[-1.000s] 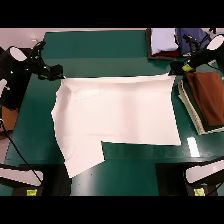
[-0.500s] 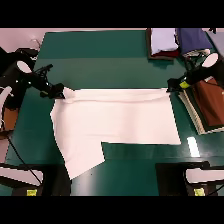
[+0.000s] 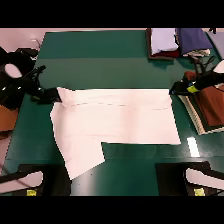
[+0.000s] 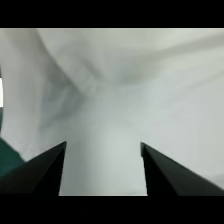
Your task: Fold the shirts.
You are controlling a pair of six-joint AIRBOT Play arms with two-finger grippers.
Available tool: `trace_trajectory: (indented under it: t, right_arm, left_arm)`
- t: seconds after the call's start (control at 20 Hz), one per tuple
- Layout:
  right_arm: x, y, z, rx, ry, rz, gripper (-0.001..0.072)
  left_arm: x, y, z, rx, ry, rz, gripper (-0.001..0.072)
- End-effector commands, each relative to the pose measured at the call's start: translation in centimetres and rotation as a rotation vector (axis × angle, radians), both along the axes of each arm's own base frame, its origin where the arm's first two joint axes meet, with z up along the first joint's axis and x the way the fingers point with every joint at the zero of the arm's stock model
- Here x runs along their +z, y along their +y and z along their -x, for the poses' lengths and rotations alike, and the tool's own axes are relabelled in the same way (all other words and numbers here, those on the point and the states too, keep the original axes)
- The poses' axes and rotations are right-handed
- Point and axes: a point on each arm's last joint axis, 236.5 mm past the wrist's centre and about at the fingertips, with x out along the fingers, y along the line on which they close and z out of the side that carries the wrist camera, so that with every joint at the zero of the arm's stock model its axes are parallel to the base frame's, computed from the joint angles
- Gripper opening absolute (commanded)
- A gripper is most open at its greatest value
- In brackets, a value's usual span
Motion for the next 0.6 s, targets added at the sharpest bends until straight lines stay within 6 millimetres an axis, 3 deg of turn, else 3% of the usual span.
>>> trace_trajectory:
  t: [0.0, 0.15, 0.3, 0.45, 0.55]
  right_arm:
    - [4.2, -0.6, 1.6, -0.015, -0.081, 0.012, 0.0493]
    - [6.8, -0.5, 1.9, -0.021, -0.168, 0.026, 0.0493]
    - [7.6, -0.5, 2.1, -0.020, -0.189, 0.030, 0.0492]
    - [7.5, -0.5, 2.1, -0.019, -0.187, 0.030, 0.0492]
    - [7.5, -0.5, 2.1, -0.020, -0.188, 0.030, 0.0492]
  left_arm:
    - [-0.1, 1.6, 6.9, 0.053, 0.014, -0.088, 0.0540]
    - [-3.3, 0.2, 14.4, 0.096, 0.113, -0.045, 0.0540]
    - [-6.1, -0.4, 19.4, 0.106, 0.234, -0.036, 0.0541]
    - [-7.9, -1.0, 21.3, 0.116, 0.293, -0.013, 0.0540]
    - [-7.9, -2.3, 20.6, 0.134, 0.270, 0.047, 0.0540]
